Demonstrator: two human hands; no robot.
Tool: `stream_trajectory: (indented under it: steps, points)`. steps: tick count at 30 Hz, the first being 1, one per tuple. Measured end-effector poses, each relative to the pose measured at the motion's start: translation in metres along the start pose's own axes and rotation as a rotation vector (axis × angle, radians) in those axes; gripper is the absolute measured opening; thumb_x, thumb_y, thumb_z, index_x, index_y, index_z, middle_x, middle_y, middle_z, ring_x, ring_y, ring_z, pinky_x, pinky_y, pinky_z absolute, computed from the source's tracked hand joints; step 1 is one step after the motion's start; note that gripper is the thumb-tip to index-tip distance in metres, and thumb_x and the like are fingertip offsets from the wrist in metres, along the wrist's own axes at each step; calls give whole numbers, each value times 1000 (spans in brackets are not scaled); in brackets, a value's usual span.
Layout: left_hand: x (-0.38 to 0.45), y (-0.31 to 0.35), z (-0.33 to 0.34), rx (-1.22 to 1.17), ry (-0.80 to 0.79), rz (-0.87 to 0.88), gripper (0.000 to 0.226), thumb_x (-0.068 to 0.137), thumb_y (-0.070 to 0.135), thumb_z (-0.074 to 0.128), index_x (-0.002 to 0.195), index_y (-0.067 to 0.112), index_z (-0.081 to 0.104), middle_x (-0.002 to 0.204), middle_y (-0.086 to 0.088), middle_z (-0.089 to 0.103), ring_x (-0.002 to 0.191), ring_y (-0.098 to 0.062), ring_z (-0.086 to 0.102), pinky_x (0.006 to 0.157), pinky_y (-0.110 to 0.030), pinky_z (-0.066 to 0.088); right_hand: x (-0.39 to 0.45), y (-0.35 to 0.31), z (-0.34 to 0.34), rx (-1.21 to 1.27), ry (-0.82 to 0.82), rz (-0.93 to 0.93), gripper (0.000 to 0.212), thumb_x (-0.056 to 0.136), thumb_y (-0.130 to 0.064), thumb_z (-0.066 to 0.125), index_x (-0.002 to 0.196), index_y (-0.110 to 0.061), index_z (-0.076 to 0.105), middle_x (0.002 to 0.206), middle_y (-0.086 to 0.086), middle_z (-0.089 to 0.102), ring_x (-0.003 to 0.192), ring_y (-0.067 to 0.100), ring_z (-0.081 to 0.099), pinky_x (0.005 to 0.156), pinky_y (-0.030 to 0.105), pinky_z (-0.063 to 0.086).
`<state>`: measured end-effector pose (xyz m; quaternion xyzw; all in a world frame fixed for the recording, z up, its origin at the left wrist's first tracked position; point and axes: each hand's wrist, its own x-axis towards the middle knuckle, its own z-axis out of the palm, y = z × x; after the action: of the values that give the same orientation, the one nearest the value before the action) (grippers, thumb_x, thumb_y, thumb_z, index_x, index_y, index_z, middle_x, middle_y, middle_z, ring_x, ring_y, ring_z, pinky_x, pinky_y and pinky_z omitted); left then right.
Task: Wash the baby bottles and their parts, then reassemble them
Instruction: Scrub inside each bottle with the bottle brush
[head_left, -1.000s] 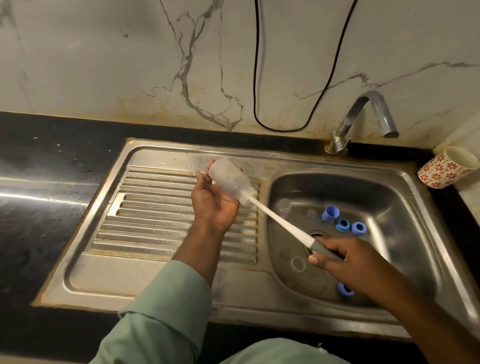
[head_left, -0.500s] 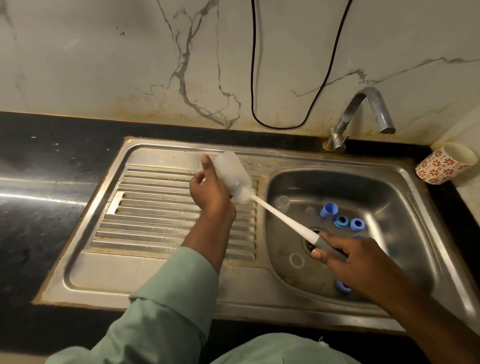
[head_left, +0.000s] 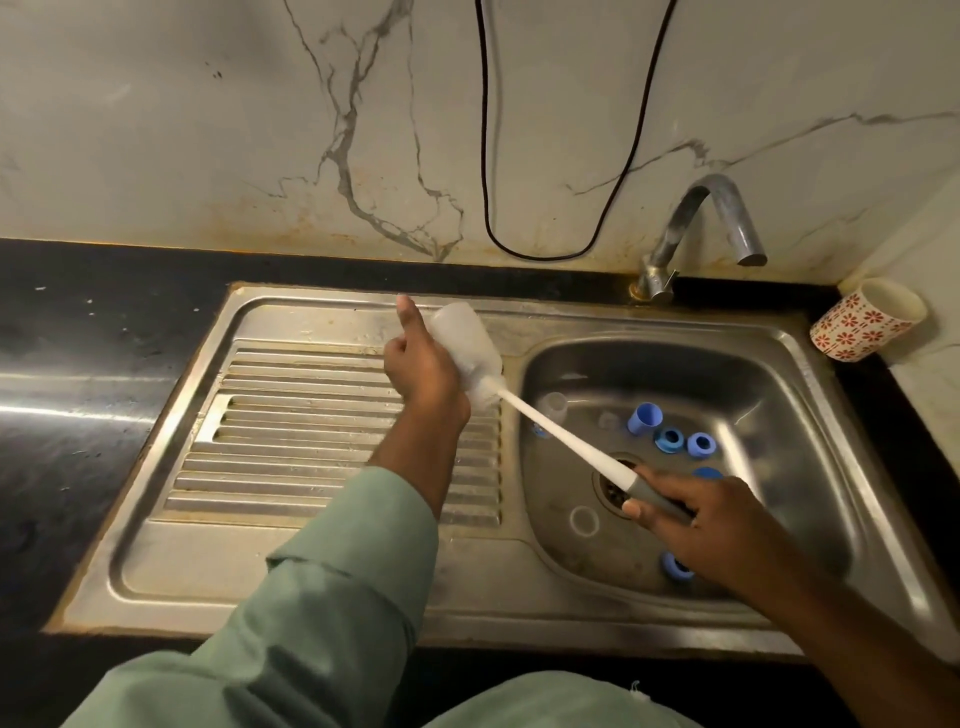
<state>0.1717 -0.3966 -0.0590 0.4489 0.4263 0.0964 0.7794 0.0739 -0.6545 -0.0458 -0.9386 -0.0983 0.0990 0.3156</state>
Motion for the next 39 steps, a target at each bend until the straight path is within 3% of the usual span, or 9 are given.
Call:
stream_trajectory:
  steps: [4, 7, 13, 20, 24, 27, 33, 36, 39]
  points:
    - [-6, -8, -4, -99, -52, -190, 79, 84, 79, 50, 133, 17, 48, 129, -10, 58, 115, -36, 58, 103, -57, 48, 0, -5, 7, -299, -63, 24, 43, 90, -50, 57, 129, -31, 58, 63, -9, 52, 56, 4, 54, 52, 14, 44]
    - [-3, 1, 4, -5, -117, -245, 100, 66, 81, 69, 142, 21, 43, 128, -7, 51, 120, -35, 50, 105, -58, 44, 0, -10, 8, -107, -194, 60, 32, 88, -43, 64, 116, -28, 65, 69, -6, 64, 64, 5, 63, 57, 13, 49]
    - [11, 10, -10, -497, -562, -410, 41, 83, 49, 69, 103, 14, 59, 84, -2, 61, 73, -16, 62, 67, -31, 59, -3, -15, -7, 600, -352, 272, 45, 64, -27, 80, 106, -23, 64, 68, -2, 71, 38, 3, 50, 36, 14, 37]
    - [11, -1, -2, -585, -318, -142, 29, 86, 29, 72, 108, 11, 63, 100, -12, 56, 96, -29, 60, 101, -53, 50, -17, -23, 28, 622, -109, 263, 17, 81, -26, 73, 84, -30, 57, 89, 0, 66, 37, 17, 44, 37, 23, 36]
    - [9, 2, -12, -479, -250, -126, 52, 84, 26, 77, 130, 8, 60, 102, -12, 57, 90, -27, 62, 85, -45, 59, -12, -24, -10, 522, -349, 230, 16, 81, -42, 68, 82, -29, 59, 65, 6, 62, 35, 14, 42, 36, 21, 35]
    - [7, 3, -17, -442, -328, -180, 30, 86, 29, 74, 108, 11, 64, 82, -6, 54, 71, -21, 60, 69, -37, 57, 0, -22, -45, 584, -476, 194, 18, 83, -36, 67, 87, -19, 62, 67, 6, 62, 38, 16, 46, 37, 22, 38]
    - [17, 13, -21, -441, -159, -162, 58, 78, 28, 83, 126, 8, 58, 96, -9, 60, 78, -25, 65, 72, -42, 59, -4, 1, -39, -322, 172, -185, 30, 64, -24, 88, 85, -25, 67, 82, -15, 56, 67, 8, 56, 55, 34, 51]
    - [15, 7, -19, -465, -143, -155, 64, 79, 26, 81, 134, 6, 55, 99, -11, 56, 77, -26, 64, 72, -42, 59, -7, 3, -33, -397, 314, -345, 28, 73, -28, 80, 97, -17, 72, 81, -7, 59, 66, 12, 55, 52, 30, 49]
    - [16, 4, -17, -479, -106, -127, 61, 79, 24, 81, 131, 3, 58, 99, -10, 54, 78, -27, 62, 68, -40, 58, -3, -3, -29, -287, 251, -107, 36, 90, -48, 47, 113, -29, 66, 72, -6, 64, 57, 8, 60, 53, 32, 53]
